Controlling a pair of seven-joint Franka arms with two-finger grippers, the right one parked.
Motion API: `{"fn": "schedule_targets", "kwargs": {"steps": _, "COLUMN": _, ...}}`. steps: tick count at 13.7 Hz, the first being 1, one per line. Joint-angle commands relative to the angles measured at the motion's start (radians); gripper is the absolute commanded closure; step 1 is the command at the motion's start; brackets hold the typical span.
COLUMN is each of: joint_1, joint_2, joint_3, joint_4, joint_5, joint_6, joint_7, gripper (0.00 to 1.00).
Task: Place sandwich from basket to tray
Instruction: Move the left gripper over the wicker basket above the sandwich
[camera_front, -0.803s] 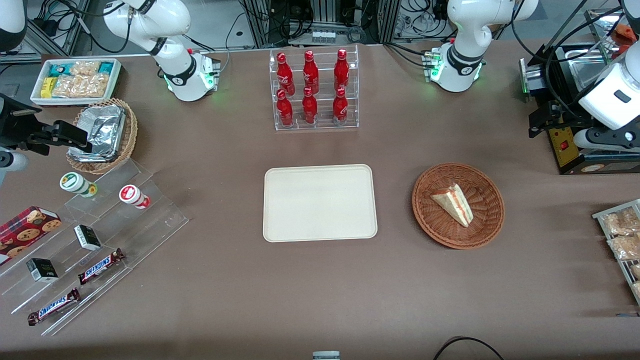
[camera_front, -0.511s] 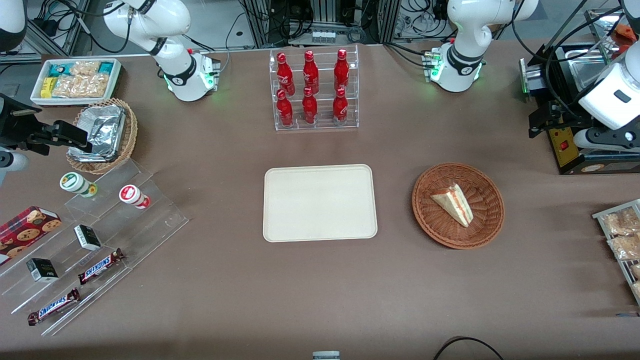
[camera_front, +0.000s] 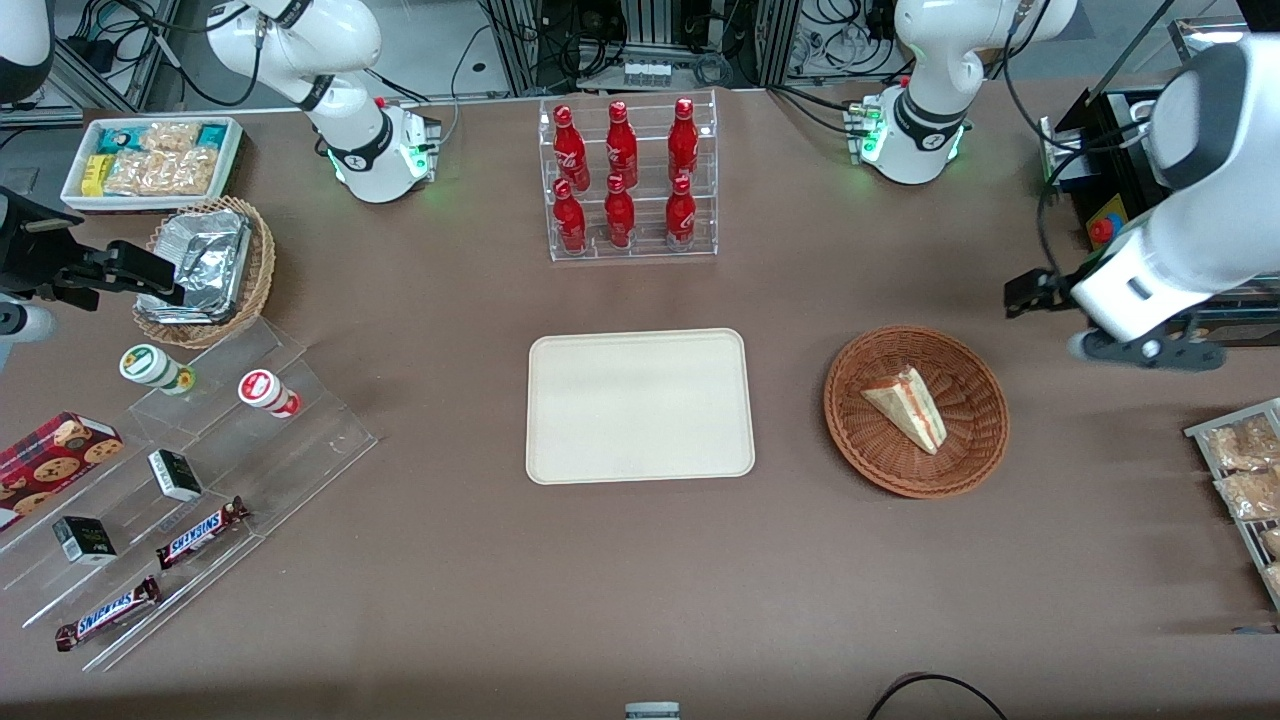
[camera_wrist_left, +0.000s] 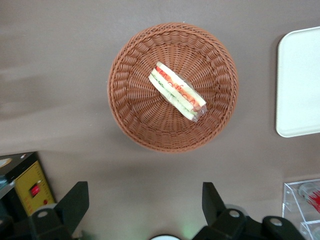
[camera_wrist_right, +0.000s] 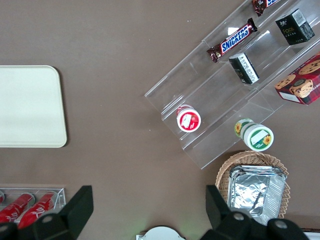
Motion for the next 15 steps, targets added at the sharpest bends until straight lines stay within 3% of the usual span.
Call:
{"fn": "schedule_targets", "kwargs": {"steps": 1, "joint_1": -0.008, "joint_2": -0.025, "joint_3": -0.004, "joint_4": -0.088, "joint_5": 0.003, "joint_6": 0.083, "joint_7": -0.013, "gripper": 0.0}}
{"fn": "schedule_targets", "kwargs": {"steps": 7, "joint_1": -0.021, "joint_2": -0.022, "joint_3": -0.008, "joint_4": -0.251, "joint_5": 0.01, "joint_6": 0.291, "joint_7": -0.078, "gripper": 0.0}}
{"fn": "schedule_targets", "kwargs": {"steps": 15, "joint_1": -0.104, "joint_2": 0.088, "joint_3": -0.008, "joint_4": -0.289, "joint_5": 0.014, "joint_6": 0.488, "joint_7": -0.664, "gripper": 0.0}}
